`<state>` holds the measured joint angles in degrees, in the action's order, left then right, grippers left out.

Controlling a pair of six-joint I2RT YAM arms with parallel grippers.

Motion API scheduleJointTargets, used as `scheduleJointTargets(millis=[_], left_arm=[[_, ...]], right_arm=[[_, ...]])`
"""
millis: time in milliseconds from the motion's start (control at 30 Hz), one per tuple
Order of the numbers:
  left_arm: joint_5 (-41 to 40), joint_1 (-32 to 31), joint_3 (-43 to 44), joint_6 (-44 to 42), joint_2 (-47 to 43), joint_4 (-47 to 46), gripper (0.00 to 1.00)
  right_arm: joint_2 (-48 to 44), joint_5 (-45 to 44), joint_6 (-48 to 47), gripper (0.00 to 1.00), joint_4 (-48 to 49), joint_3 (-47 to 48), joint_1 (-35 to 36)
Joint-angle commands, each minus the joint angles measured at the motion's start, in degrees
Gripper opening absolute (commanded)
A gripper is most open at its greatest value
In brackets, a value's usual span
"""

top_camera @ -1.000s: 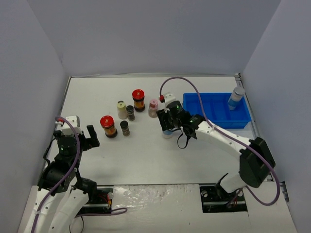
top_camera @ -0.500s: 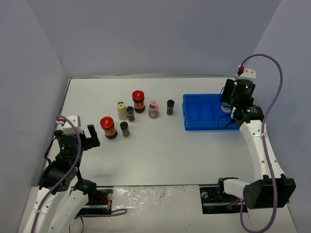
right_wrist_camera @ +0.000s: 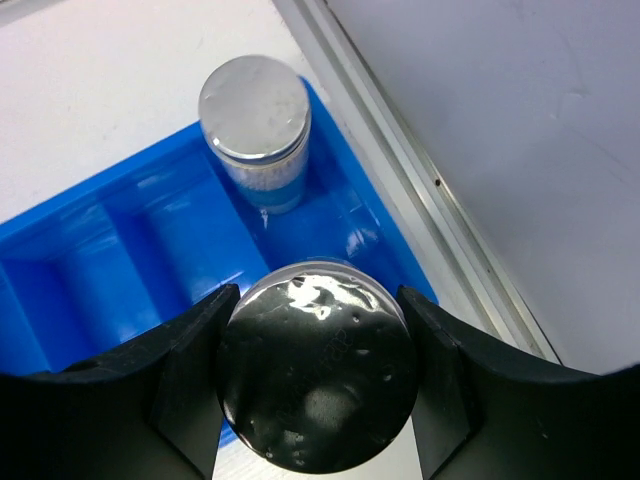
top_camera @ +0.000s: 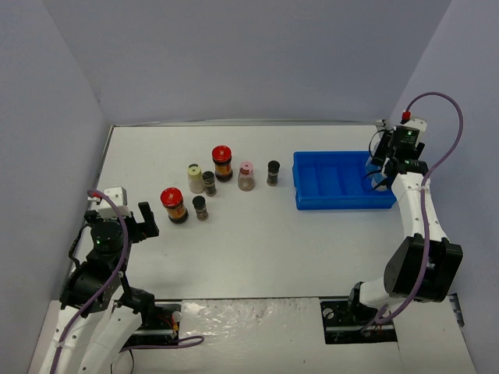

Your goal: Organize the condiment bottles

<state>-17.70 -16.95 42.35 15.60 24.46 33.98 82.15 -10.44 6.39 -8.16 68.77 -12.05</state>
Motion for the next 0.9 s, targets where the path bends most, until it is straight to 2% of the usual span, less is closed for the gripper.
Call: scheduleJointTargets(millis=[0, 267, 500, 767, 867], left_arm=[[-0.68, 0.34, 0.54, -1.04, 0.38, -4.15, 0.97], [-0.01, 0.34, 0.46, -1.29, 1.22, -4.48, 0.97], [0.29, 0.34, 0.37, -1.54, 1.65, -4.71, 0.97], [0.47, 0.34, 0.28, -1.72, 1.89, -4.98, 0.97], [0.67, 0.34, 0.28, -1.77, 1.91, -4.98, 0.97]], right_arm=[[0.82, 3.76, 0.66, 0.0, 11.79, 3.32, -2.8], [4.24, 7.59, 0.78, 0.0, 14.9, 2.55, -5.26], [6.01, 6.92, -0.42, 0.0, 16.33, -0.05, -5.35], [7.96, 5.08, 0.07, 0.21, 17.87, -3.54, -5.43], [8.03, 4.88, 0.31, 0.33, 18.09, -3.91, -5.44]])
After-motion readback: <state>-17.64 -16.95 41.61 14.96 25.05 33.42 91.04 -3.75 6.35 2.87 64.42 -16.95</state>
